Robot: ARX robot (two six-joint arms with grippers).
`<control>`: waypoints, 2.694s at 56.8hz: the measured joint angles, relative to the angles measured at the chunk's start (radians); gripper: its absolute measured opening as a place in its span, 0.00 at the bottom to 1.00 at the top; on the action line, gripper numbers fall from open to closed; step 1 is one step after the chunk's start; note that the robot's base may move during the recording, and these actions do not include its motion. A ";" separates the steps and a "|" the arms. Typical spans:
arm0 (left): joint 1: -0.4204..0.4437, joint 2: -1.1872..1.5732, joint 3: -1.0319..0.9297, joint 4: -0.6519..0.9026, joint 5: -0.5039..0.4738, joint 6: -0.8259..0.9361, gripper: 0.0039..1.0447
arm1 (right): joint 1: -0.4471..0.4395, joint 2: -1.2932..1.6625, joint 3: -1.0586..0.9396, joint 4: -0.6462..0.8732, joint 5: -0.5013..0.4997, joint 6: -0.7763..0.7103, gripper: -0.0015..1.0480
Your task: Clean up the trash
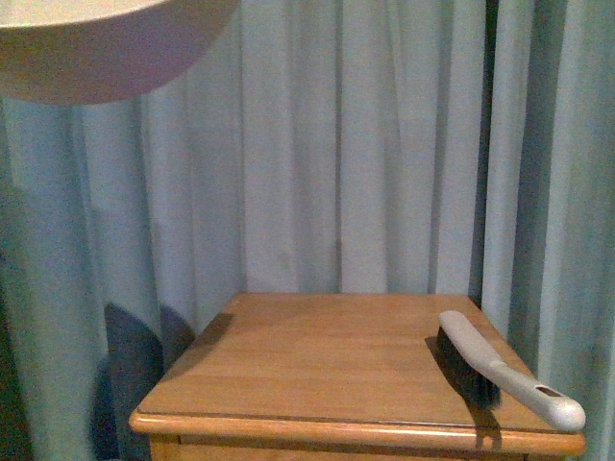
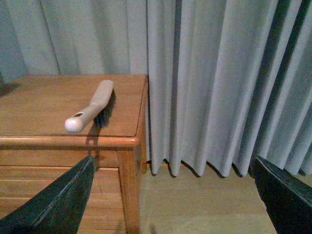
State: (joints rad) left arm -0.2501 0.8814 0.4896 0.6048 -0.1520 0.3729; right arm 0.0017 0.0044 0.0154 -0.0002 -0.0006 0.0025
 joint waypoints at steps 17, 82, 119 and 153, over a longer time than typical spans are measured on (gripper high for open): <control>0.207 -0.381 -0.134 -0.246 0.196 -0.127 0.27 | 0.029 0.020 0.004 -0.019 0.110 -0.010 0.93; 0.208 -0.384 -0.134 -0.247 0.201 -0.143 0.27 | 0.338 1.789 1.375 -0.533 0.188 0.446 0.93; 0.208 -0.384 -0.134 -0.247 0.201 -0.143 0.27 | 0.349 1.909 1.413 -0.521 0.156 0.513 0.80; 0.208 -0.384 -0.134 -0.247 0.201 -0.143 0.27 | 0.349 1.879 1.366 -0.435 0.201 0.449 0.19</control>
State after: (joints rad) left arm -0.0418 0.4973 0.3553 0.3576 0.0494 0.2298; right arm 0.3504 1.8835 1.3819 -0.4347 0.2001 0.4519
